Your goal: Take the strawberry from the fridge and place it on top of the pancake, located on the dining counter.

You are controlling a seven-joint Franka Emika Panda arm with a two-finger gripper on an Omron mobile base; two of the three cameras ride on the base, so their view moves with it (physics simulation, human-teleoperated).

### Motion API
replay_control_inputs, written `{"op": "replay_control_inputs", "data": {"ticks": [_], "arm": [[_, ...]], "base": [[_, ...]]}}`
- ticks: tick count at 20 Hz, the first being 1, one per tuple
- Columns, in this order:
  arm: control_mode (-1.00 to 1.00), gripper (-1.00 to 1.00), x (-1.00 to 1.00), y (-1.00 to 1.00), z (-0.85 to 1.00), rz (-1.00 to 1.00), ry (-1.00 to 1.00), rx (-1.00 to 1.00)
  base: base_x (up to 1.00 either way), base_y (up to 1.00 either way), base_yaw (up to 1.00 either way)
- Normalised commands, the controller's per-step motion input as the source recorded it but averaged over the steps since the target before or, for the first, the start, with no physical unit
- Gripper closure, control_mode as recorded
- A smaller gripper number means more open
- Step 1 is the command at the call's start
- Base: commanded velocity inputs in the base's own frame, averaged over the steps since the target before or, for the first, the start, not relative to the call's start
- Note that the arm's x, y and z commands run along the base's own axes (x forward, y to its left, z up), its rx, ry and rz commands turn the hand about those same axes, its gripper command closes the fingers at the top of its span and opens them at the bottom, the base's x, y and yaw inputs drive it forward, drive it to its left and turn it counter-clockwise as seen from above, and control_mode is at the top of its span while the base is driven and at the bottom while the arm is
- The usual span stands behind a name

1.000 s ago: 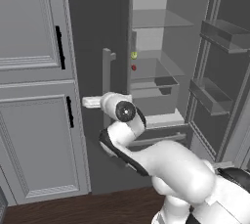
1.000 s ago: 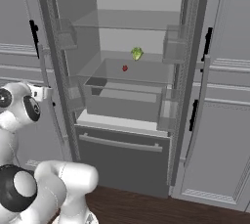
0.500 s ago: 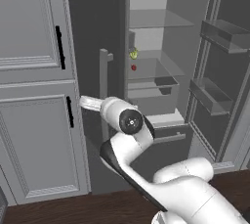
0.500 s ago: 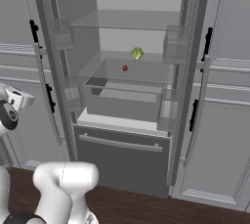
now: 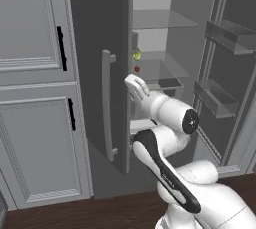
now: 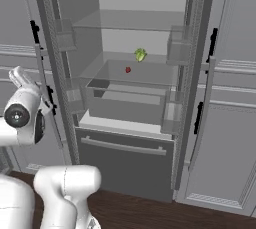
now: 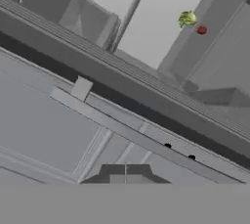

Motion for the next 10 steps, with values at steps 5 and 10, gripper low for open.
{"op": "replay_control_inputs", "data": {"ticks": [5,10], "arm": [[-1.0,1.0,0.64,-0.38,0.07,0.18,0.28,0.56],[-1.0,1.0,0.45,-0.43,0.2,0.17,0.41,0.24]], "base": [[0.0,0.0,0.0],[0.0,0.0,0.0]]}}
